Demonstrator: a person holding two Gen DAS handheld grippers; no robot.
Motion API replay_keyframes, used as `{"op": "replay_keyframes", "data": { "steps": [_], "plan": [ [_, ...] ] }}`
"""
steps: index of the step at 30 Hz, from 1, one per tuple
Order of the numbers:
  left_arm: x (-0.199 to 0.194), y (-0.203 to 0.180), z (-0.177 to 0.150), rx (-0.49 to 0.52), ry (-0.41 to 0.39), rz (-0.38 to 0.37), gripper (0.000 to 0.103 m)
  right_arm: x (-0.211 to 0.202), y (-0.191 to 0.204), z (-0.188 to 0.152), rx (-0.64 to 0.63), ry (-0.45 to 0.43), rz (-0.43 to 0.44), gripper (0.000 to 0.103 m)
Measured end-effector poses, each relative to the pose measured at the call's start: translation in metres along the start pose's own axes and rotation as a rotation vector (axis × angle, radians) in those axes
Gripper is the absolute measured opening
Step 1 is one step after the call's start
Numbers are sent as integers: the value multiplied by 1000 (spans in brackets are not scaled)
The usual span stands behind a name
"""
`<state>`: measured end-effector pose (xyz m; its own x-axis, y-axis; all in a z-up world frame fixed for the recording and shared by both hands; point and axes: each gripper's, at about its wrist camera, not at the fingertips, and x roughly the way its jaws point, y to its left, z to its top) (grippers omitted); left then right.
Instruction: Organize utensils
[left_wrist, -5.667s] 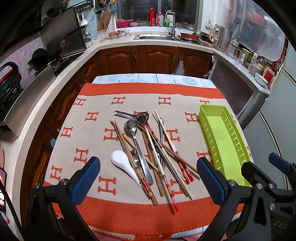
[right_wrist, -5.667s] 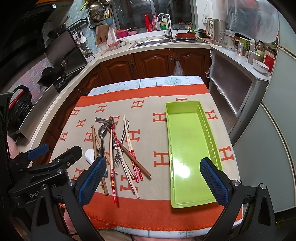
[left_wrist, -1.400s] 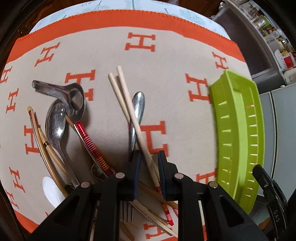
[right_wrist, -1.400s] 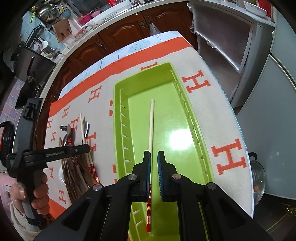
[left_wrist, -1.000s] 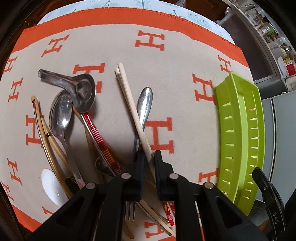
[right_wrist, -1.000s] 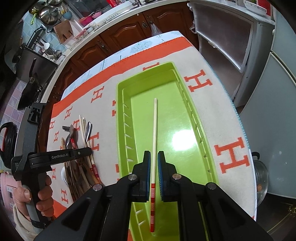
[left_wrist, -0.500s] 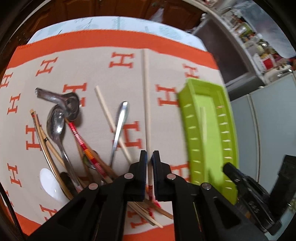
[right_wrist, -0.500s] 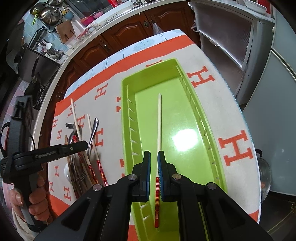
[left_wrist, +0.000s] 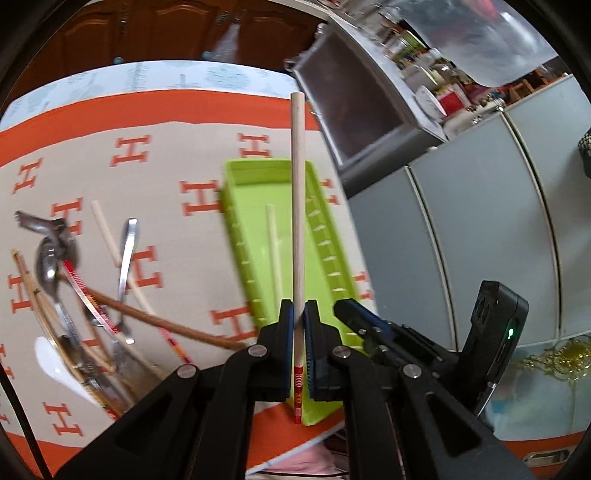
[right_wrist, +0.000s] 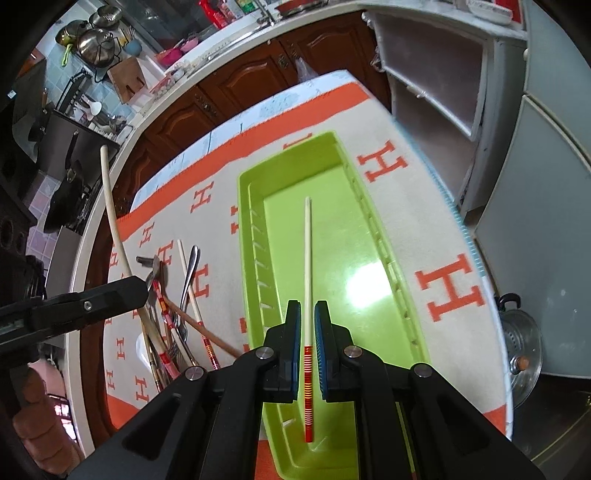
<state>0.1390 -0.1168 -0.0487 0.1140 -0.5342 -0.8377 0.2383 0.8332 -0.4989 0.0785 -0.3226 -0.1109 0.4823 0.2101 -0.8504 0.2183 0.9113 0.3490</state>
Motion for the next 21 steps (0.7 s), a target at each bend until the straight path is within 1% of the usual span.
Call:
{"op": "replay_keyframes", "data": {
  "steps": [3,6,7,8,10,12,13,15,19,21],
  "plan": [
    [18,-10,4,-4,17,0,3,-12,-4,0,4,-27,-17,8],
    [43,-15,8,-22,57,5,4,-20,-9,0,18,-45,-35,8],
    [52,-16,10,-24,64,19,5,-22,-11,-1,22,-49,-37,8],
    [58,-17,9,-23,72,36,8,-24,-13,-1,27,-53,-46,8],
    [74,-14,10,-31,91,78,36,-28,-17,-2,34,-58,-58,8],
    [79,-10,7,-35,87,113,51,-30,-23,-5,43,-55,-60,8],
    [79,-8,5,-29,81,137,54,-30,-24,-5,45,-54,-63,8],
    [79,-6,0,-5,73,192,55,-27,-25,-5,43,-51,-70,8],
    [68,5,-14,19,56,249,56,-23,-26,-7,41,-47,-63,10],
    [59,12,-20,22,45,277,56,-21,-24,-8,39,-43,-58,14]
  ]
}}
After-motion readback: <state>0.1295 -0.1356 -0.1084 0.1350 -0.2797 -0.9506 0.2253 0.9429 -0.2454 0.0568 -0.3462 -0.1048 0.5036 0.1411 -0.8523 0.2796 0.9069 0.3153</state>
